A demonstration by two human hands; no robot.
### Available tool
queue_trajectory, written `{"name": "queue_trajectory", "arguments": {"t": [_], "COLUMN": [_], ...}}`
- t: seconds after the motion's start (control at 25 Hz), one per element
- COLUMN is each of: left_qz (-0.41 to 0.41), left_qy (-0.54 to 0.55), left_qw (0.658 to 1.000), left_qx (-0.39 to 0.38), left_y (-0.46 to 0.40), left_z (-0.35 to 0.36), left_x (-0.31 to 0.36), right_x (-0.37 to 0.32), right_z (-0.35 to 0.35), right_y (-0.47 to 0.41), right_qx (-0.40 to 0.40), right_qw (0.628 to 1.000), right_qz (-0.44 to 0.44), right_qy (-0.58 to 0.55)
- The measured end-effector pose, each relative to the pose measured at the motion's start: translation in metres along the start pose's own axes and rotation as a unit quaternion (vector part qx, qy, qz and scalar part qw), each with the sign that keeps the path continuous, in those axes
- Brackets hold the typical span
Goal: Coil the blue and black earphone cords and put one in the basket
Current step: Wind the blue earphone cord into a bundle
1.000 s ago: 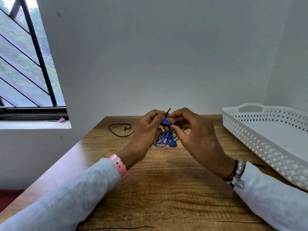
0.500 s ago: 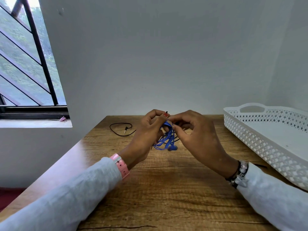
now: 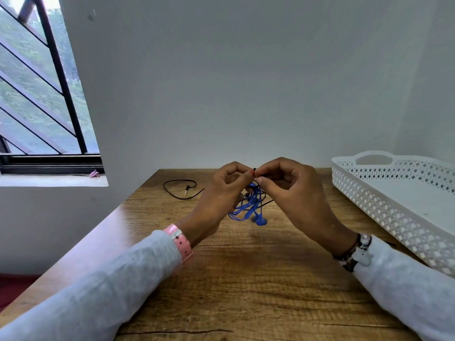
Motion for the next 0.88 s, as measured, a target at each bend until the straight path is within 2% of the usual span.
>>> {"name": "queue_trajectory", "arguments": {"t": [0.16,0.4,0.88], "left_qz": [0.014,0.092,0.054], "left_qy": [-0.023,-0.072,0.03], "left_qw": [0.999,0.991,0.996], "left_qx": [0.031,0.067,0.069], "left_y": [-0.0001,0.0031,0.0001], "left_z": [-0.0031,0.0005,-0.0021], "left_x": [-0.0013,0.0055,0.0001], "right_x": [0.0037,0.0072,0.0066], "right_z": [-0.0018,-0.0075,-0.0078], "right_y": [-0.001,-0.0031,-0.0014], "right_qx": [0.021,0.07,0.067], "right_qw": [0.998,0.991,0.99], "right_qz": [0.027,0.052,0.057], "right_qy": [-0.045,-0.101,-0.108]}}
Point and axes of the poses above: each hand's wrist, its own y-axis away from the middle knuckle, its own z-axis out of the palm, x = y × z, the point moved 5 cm from there along -y, towards the middle knuckle, and after that the axes turned 1 degree about z, right-handed, at the moved point
